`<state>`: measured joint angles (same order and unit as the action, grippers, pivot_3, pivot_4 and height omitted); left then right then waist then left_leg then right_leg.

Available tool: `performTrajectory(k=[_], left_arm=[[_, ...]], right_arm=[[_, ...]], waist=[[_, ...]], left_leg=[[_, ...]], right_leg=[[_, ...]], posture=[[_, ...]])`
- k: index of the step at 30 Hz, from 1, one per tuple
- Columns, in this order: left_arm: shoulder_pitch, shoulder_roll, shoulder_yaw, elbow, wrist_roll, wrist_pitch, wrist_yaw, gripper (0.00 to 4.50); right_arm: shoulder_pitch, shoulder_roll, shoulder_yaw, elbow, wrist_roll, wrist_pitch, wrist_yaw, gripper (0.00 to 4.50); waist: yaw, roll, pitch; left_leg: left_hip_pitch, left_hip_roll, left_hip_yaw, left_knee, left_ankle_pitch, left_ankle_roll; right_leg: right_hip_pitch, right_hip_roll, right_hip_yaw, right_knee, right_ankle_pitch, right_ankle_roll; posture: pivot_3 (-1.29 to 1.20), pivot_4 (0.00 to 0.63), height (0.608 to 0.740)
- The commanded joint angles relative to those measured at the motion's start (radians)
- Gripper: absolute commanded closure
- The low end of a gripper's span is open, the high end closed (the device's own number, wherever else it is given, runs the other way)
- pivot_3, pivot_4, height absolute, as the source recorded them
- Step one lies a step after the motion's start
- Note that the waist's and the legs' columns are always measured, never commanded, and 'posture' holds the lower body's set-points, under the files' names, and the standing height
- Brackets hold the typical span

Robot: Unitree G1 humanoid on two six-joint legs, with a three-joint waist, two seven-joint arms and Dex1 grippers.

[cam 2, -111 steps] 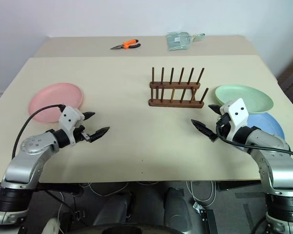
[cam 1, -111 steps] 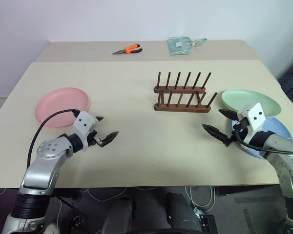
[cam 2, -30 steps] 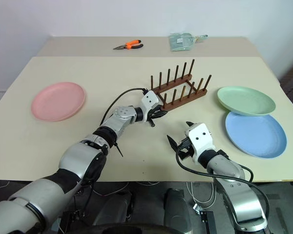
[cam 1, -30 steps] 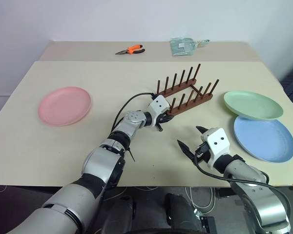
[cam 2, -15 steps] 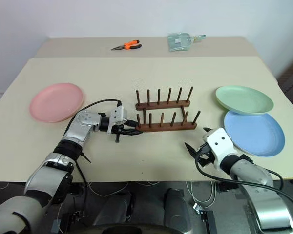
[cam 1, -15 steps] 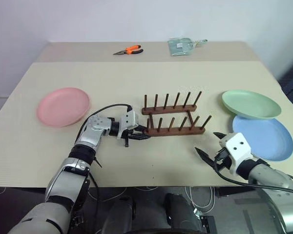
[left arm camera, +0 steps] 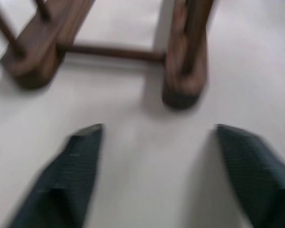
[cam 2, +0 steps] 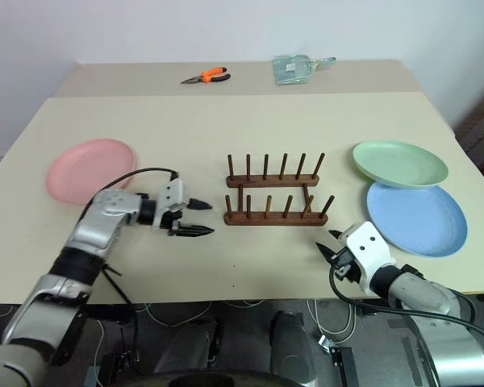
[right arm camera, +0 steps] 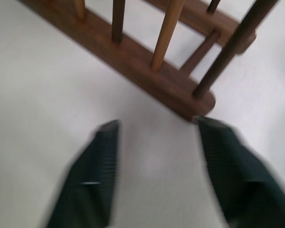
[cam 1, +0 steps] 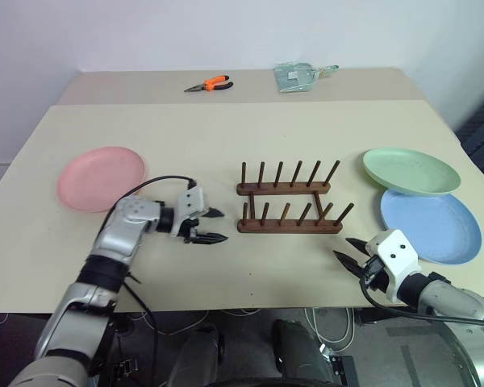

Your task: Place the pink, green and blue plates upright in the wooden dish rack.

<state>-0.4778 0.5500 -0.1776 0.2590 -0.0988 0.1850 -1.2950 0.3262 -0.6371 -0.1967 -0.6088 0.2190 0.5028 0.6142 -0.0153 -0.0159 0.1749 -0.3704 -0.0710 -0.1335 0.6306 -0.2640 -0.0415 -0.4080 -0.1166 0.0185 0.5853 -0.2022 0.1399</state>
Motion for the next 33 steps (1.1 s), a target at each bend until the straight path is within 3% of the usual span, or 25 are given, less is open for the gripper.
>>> performTrajectory(k=[1, 2, 3, 10, 15, 26, 33], left_arm=[[0.116, 0.018, -0.022, -0.225, -0.090, 0.180, -0.011, 2.91], [0.136, -0.005, -0.028, -0.278, -0.104, 0.216, 0.027, 3.44], [0.150, -0.032, -0.035, -0.315, -0.107, 0.241, 0.068, 3.85], [0.118, -0.281, -0.100, -0.241, 0.103, 0.240, 0.540, 3.85], [0.058, -0.368, -0.065, -0.126, 0.138, 0.242, 0.731, 3.85], [-0.028, -0.379, -0.060, 0.014, 0.116, 0.159, 0.761, 3.85], [-0.015, -0.383, -0.080, -0.011, 0.113, 0.150, 0.739, 3.85]], right_arm=[[-0.020, -0.015, 0.031, -0.008, -0.010, -0.007, 0.009, 4.22], [-0.035, -0.018, 0.048, 0.005, -0.020, -0.006, 0.005, 4.50], [-0.052, -0.022, 0.065, 0.019, -0.037, -0.005, -0.001, 4.50], [-0.205, -0.013, 0.195, 0.189, -0.191, -0.027, -0.082, 4.50], [-0.337, 0.018, 0.251, 0.324, -0.268, -0.048, -0.147, 4.50], [-0.551, 0.054, 0.296, 0.645, -0.353, -0.173, -0.204, 4.50], [-0.589, 0.077, 0.291, 0.704, -0.374, -0.221, -0.234, 4.50]], waist=[[0.002, 0.002, -0.001], [0.004, 0.003, -0.002], [0.009, 0.003, -0.002], [0.031, 0.001, -0.002], [0.025, 0.000, -0.005], [0.026, -0.001, -0.007], [0.025, -0.001, -0.008]], left_leg=[[0.000, 0.000, 0.000, 0.000, 0.000, 0.000], [0.000, 0.000, 0.000, 0.000, 0.000, 0.000], [-0.001, 0.000, 0.000, 0.001, 0.000, 0.000], [-0.002, -0.003, -0.001, 0.006, 0.000, 0.000], [0.000, -0.002, -0.001, 0.006, 0.000, 0.000], [0.001, -0.002, 0.000, 0.006, 0.000, 0.000], [0.001, -0.002, 0.000, 0.006, 0.000, 0.000]], right_leg=[[0.000, 0.000, 0.000, 0.000, -0.001, -0.001], [0.000, 0.000, 0.000, 0.000, -0.002, -0.002], [0.000, -0.001, 0.000, 0.000, -0.002, -0.002], [0.002, -0.002, -0.001, -0.001, -0.002, -0.002], [0.003, -0.001, -0.001, 0.000, -0.001, 0.001], [0.004, 0.000, -0.001, 0.001, 0.001, 0.000], [0.004, 0.000, 0.000, 0.001, 0.001, -0.001]], posture=[[0.00, 0.150, 0.740], [0.00, 0.150, 0.740], [0.00, 0.150, 0.740], [0.00, 0.150, 0.740], [0.00, 0.150, 0.740], [0.00, 0.150, 0.740], [0.00, 0.150, 0.740]])
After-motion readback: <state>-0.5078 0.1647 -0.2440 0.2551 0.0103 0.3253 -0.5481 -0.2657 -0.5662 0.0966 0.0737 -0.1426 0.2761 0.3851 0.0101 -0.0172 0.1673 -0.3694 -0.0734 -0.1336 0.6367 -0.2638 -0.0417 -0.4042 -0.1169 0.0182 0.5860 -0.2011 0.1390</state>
